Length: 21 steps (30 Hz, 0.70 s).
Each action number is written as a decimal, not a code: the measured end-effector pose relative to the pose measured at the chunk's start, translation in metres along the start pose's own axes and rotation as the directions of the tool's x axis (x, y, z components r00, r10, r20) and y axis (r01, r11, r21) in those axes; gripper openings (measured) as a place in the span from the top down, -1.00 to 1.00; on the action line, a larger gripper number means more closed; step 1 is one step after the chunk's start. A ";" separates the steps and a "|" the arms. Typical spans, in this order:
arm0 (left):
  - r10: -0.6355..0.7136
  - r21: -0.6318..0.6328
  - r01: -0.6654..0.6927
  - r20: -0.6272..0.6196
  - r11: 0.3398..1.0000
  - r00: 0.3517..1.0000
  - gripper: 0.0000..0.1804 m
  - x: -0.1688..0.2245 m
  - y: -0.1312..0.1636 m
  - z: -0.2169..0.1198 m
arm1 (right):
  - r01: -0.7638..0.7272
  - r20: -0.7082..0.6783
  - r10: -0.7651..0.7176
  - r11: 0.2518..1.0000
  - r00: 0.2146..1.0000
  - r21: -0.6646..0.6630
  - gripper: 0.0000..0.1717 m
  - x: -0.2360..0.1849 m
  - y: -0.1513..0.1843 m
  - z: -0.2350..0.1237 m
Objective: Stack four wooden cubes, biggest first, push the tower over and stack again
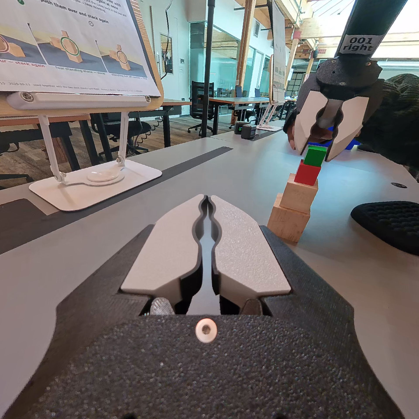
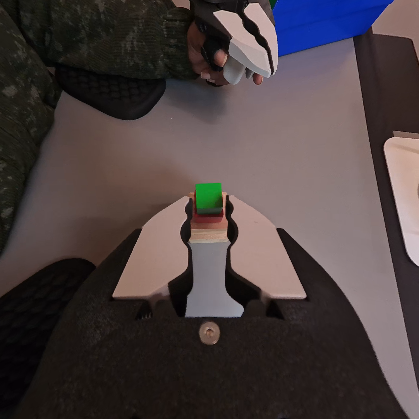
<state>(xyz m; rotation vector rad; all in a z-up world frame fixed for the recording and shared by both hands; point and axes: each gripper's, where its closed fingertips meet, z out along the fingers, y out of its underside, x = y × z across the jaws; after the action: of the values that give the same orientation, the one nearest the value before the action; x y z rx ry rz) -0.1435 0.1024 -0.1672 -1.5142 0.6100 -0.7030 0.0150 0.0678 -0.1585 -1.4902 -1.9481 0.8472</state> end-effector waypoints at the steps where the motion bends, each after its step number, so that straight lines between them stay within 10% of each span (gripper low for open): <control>1: 0.001 0.001 -0.001 0.000 1.000 1.000 1.00 0.000 0.000 0.000 | -0.004 -0.006 0.004 1.000 1.000 0.005 0.63 0.000 0.000 -0.001; 14: 0.011 -0.009 -0.011 0.006 1.000 1.000 1.00 0.000 0.002 0.000 | -0.116 -0.252 0.224 0.917 0.941 0.382 0.59 0.014 -0.008 -0.047; 21: 0.005 0.010 -0.005 -0.006 1.000 1.000 1.00 0.002 -0.003 0.000 | -0.187 -0.444 0.589 0.719 0.676 0.670 0.57 0.061 0.015 -0.095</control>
<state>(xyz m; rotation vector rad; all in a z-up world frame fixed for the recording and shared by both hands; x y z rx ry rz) -0.1423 0.1010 -0.1639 -1.5011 0.6141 -0.7059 0.0799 0.1450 -0.1052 -1.5584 -0.7420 0.8550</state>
